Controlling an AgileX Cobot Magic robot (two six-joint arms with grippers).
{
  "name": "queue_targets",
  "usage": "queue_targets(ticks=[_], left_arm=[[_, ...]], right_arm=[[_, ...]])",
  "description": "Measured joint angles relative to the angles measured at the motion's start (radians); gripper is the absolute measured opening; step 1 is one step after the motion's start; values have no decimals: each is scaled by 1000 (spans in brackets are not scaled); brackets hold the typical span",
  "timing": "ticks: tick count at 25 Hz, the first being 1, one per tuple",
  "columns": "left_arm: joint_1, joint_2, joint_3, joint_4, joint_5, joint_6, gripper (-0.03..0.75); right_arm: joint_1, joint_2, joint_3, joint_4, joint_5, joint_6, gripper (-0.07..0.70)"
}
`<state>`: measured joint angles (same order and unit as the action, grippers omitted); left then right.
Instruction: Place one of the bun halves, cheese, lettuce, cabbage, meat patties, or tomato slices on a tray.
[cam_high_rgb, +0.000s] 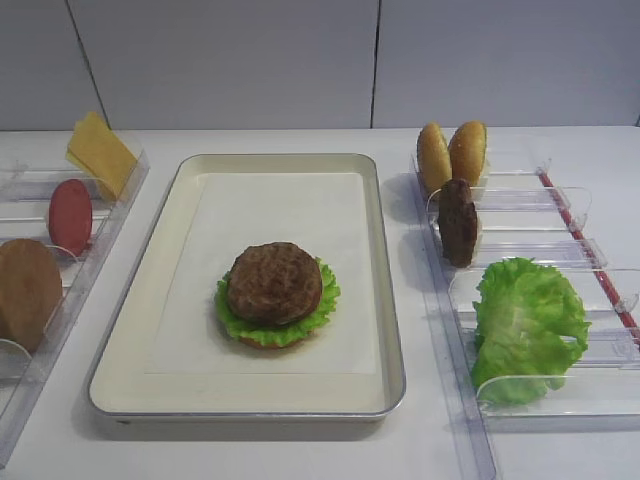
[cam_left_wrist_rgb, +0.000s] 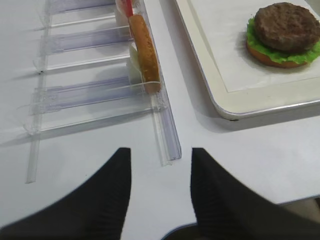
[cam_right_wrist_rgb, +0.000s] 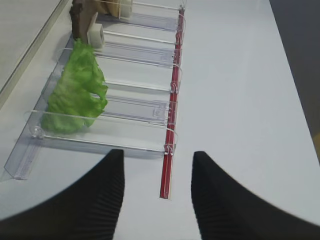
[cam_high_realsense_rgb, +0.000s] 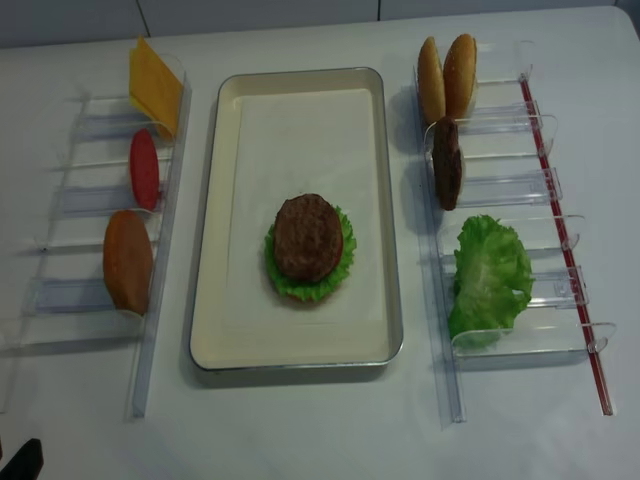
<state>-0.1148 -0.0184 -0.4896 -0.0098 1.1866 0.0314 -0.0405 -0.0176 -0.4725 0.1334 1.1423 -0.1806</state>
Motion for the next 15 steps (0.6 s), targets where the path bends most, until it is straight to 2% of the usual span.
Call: queue_targets(ticks=[15], left_arm=[[0, 0, 0, 0, 0, 0, 262]], right_arm=[[0, 0, 0, -18, -5, 28, 350]])
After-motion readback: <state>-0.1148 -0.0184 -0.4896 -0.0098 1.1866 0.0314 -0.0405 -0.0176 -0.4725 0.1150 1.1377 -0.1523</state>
